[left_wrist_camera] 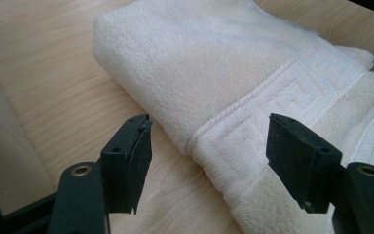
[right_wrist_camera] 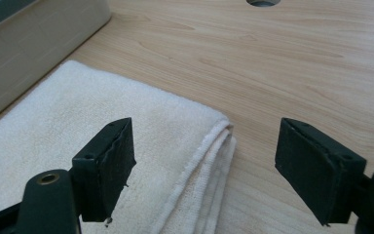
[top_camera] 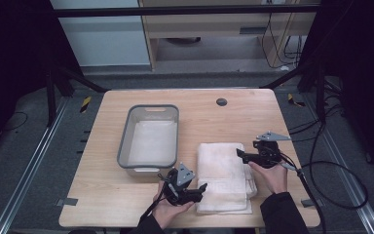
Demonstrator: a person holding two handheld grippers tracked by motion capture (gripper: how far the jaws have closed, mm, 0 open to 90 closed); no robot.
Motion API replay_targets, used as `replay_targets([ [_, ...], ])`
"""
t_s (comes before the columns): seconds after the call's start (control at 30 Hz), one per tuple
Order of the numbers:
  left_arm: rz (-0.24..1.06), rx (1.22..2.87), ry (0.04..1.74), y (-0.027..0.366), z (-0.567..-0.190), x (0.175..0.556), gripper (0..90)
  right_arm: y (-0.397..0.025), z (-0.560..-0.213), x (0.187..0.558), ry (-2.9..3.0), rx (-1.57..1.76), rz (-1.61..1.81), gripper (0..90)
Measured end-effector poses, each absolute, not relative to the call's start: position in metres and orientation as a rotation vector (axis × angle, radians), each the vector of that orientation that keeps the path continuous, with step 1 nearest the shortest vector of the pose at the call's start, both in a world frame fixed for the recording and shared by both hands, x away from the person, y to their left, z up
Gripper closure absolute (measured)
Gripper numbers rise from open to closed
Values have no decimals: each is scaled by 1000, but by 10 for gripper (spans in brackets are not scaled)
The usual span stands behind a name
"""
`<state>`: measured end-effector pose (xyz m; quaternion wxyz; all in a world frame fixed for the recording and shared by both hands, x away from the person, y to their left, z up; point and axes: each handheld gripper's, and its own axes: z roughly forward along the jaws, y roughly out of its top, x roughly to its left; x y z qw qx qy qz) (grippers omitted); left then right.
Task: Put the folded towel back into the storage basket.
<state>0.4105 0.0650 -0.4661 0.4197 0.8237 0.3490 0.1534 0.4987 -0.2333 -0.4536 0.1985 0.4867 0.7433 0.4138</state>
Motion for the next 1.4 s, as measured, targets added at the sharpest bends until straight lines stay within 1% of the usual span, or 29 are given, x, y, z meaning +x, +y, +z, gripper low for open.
replay_targets([
  [0.37,339,2090,896,59,-484,415,306,-229,-464,503,2120,1366,1119,231],
  [0.57,326,2088,897,56,-488,417,302,-226,-469,505,2135,1372,1103,254],
  [0.9,269,2085,901,52,-498,422,287,-219,-480,508,2178,1385,1073,302],
  [1.13,232,2078,914,52,-502,425,284,-221,-485,508,2175,1437,1101,312],
  [1.27,195,2078,925,52,-503,428,294,-220,-487,509,2189,1452,1095,331],
  [1.4,193,2085,910,51,-504,429,322,-219,-489,510,2199,1471,1091,345],
])
